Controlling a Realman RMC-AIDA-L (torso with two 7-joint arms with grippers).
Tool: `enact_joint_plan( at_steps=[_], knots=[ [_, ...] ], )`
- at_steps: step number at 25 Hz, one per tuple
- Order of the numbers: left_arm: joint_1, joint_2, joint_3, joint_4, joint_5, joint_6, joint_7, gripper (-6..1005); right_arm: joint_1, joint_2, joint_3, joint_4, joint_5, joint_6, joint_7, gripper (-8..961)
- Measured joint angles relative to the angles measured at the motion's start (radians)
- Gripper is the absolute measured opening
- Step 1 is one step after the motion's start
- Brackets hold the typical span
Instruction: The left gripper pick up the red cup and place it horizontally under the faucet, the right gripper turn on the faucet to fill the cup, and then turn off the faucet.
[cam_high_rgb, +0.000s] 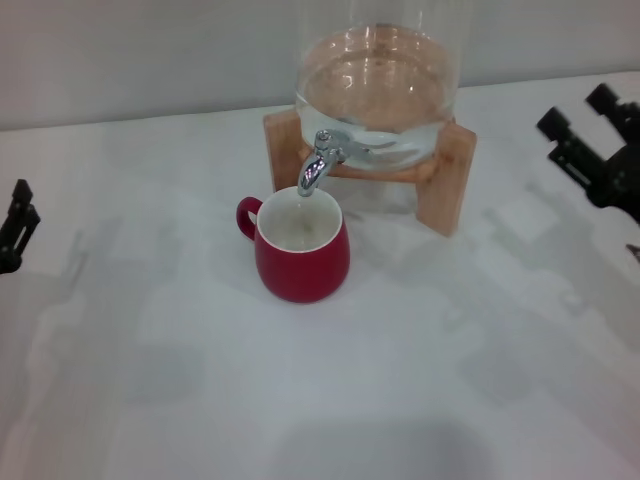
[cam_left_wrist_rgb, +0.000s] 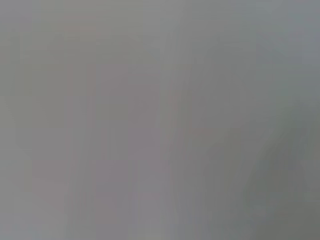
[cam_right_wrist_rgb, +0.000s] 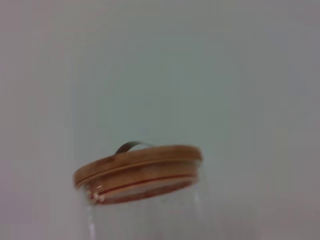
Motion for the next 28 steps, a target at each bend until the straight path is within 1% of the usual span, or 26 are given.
enact_joint_plan(
  at_steps=[5, 10, 14, 18, 21, 28],
  knots=[
    [0.008, 0.004, -0.003, -0.005, 0.003, 0.021, 0.001, 817, 0.01, 0.001, -0.064, -0.003, -0.001, 0.007, 0.028, 854],
    [0.018, 0.004, -0.004, -0.009, 0.006, 0.026, 0.005, 879, 0.013, 0.002, -0.127, -0.007, -0.001, 0.015, 0.06, 855],
    [0.019, 0.004, -0.011, -0.024, 0.003, 0.03, 0.014, 875, 0.018, 0.002, -0.195, -0.055, -0.001, 0.064, 0.078, 855],
    [0.021, 0.0, -0.015, -0.033, 0.003, 0.03, 0.036, 872, 0.029, 0.003, -0.262, -0.135, -0.001, 0.162, 0.088, 855],
    [0.022, -0.001, -0.015, -0.034, 0.0, 0.03, 0.038, 872, 0.044, 0.003, -0.278, -0.155, -0.001, 0.187, 0.089, 855],
    [0.024, -0.001, -0.027, -0.034, -0.002, 0.03, 0.037, 872, 0.072, 0.004, -0.3, -0.156, -0.001, 0.192, 0.103, 855]
  ],
)
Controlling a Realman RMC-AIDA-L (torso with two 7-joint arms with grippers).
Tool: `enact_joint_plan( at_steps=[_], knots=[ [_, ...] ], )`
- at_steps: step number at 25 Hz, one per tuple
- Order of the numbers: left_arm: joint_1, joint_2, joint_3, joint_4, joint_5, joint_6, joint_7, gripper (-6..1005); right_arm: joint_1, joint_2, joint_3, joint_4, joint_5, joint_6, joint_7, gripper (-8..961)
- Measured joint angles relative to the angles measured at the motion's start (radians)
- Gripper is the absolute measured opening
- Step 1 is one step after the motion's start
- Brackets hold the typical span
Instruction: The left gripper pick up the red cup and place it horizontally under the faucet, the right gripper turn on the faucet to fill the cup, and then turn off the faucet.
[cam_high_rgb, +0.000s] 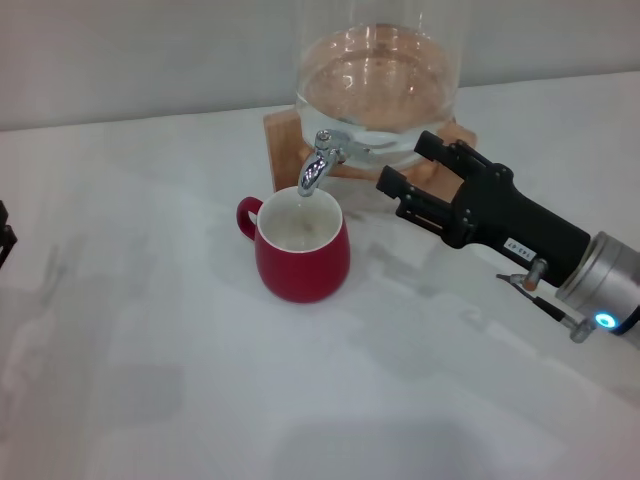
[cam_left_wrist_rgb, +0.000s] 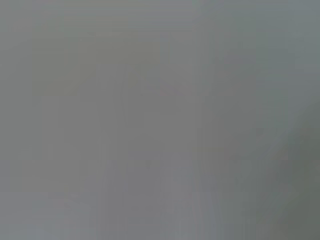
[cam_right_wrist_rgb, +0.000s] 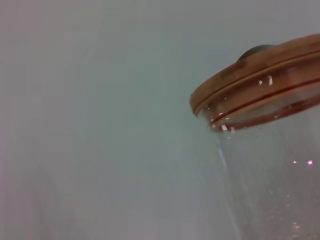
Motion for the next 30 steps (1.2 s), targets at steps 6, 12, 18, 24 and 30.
enact_joint_plan(
  at_steps=[6, 12, 18, 24, 30],
  knots=[
    [-0.004, 0.001, -0.003, 0.0, 0.0, 0.0, -0.002, 872, 0.006, 0.001, -0.028, -0.039, 0.0, 0.047, 0.002, 855],
    [-0.008, 0.002, -0.004, 0.0, 0.0, 0.0, -0.001, 872, 0.024, 0.001, -0.045, -0.049, 0.0, 0.078, 0.011, 855],
    [-0.012, 0.003, -0.014, 0.0, 0.0, -0.003, 0.0, 872, 0.037, 0.001, -0.06, -0.053, 0.0, 0.091, 0.023, 854],
    [-0.016, 0.004, -0.014, 0.0, 0.0, -0.004, 0.002, 872, 0.046, 0.001, -0.078, -0.064, 0.001, 0.097, 0.031, 854],
    [-0.017, 0.005, -0.014, 0.0, 0.001, -0.001, 0.003, 872, 0.046, 0.002, -0.096, -0.085, 0.0, 0.103, 0.038, 854]
  ],
)
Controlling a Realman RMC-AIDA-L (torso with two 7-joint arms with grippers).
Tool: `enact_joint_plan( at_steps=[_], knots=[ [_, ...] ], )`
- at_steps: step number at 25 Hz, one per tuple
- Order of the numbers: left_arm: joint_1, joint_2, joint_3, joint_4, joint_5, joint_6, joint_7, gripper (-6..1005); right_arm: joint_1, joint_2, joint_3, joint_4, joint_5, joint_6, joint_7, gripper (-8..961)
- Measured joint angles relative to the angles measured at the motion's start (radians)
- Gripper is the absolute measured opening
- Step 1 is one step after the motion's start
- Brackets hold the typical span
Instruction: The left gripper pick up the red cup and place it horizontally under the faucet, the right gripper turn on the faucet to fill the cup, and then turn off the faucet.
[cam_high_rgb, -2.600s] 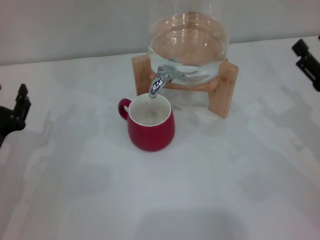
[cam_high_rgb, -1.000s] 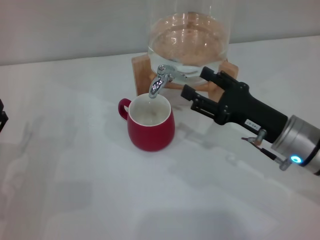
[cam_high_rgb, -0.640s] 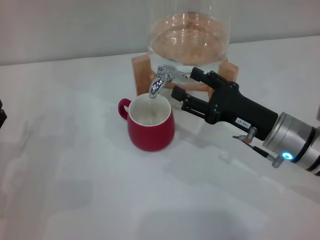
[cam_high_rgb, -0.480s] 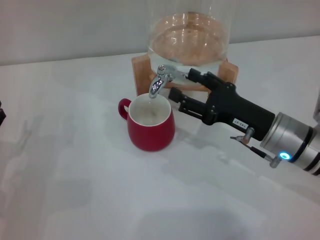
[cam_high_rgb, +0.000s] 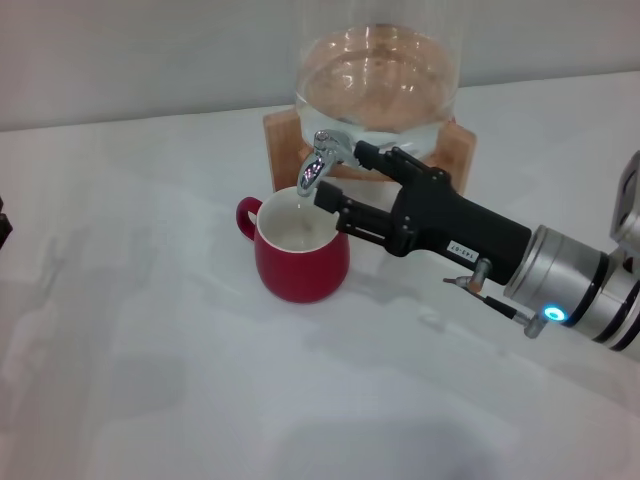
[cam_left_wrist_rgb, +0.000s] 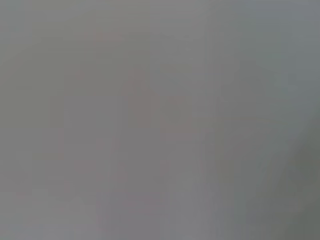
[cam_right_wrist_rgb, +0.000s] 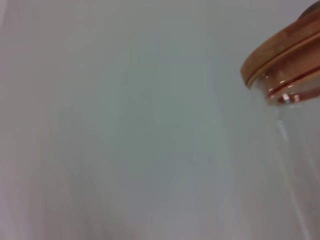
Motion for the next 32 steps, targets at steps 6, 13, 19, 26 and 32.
enact_joint_plan(
  at_steps=[6, 13, 19, 26, 32],
  knots=[
    [0.0, 0.0, 0.0, 0.0, 0.001, 0.001, 0.0, 872, 0.0, 0.001, -0.021, -0.02, 0.0, 0.007, 0.0, 854],
    [0.0, 0.0, 0.0, 0.0, 0.002, 0.001, 0.0, 872, -0.003, 0.002, -0.042, -0.041, 0.002, 0.016, 0.0, 855],
    [-0.001, 0.0, 0.0, 0.0, 0.002, 0.001, 0.0, 872, -0.002, 0.002, -0.057, -0.048, 0.007, 0.017, 0.0, 855],
    [-0.001, 0.0, 0.0, 0.0, 0.003, 0.002, 0.0, 872, -0.001, 0.002, -0.057, -0.058, 0.005, 0.017, 0.0, 855],
    [-0.001, 0.0, 0.0, 0.0, 0.004, 0.002, 0.0, 872, -0.004, 0.002, -0.058, -0.066, 0.006, 0.017, -0.002, 855]
  ],
)
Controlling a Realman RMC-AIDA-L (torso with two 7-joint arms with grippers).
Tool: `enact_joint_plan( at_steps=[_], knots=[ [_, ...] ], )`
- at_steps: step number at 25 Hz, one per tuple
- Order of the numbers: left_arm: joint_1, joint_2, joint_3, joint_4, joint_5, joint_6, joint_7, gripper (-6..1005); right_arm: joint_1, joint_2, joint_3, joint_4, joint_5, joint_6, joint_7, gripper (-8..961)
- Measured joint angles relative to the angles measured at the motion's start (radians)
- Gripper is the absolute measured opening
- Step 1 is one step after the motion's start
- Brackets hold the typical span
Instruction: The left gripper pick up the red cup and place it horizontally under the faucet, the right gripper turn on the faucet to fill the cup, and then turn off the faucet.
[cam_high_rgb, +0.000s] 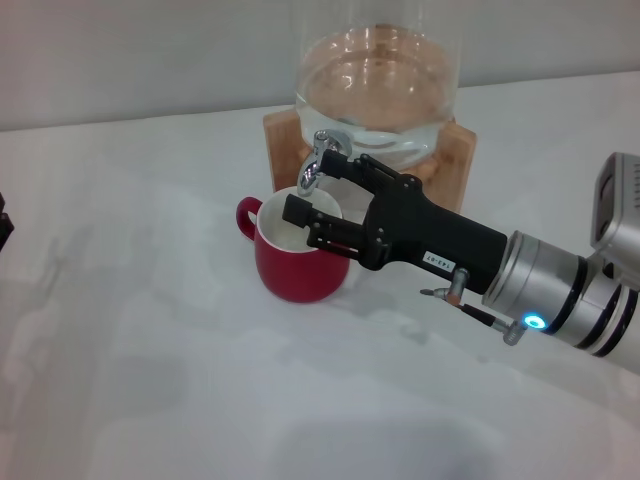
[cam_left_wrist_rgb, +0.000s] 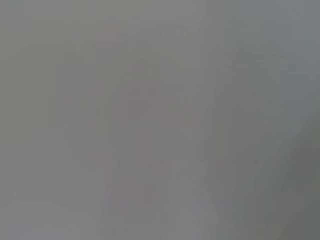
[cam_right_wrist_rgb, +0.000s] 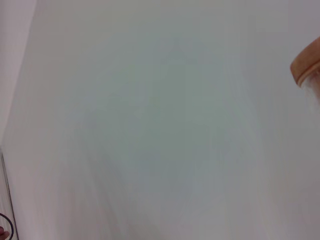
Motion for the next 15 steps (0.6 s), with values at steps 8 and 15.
enact_joint_plan(
  at_steps=[8, 15],
  knots=[
    [-0.001, -0.001, -0.012, -0.018, -0.004, -0.001, 0.003, 872, -0.035, -0.004, 0.046, -0.002, 0.002, -0.057, -0.002, 854],
    [-0.016, -0.002, -0.027, -0.037, -0.004, -0.005, 0.003, 872, -0.073, -0.006, 0.051, 0.006, -0.003, -0.117, 0.0, 854]
  ],
)
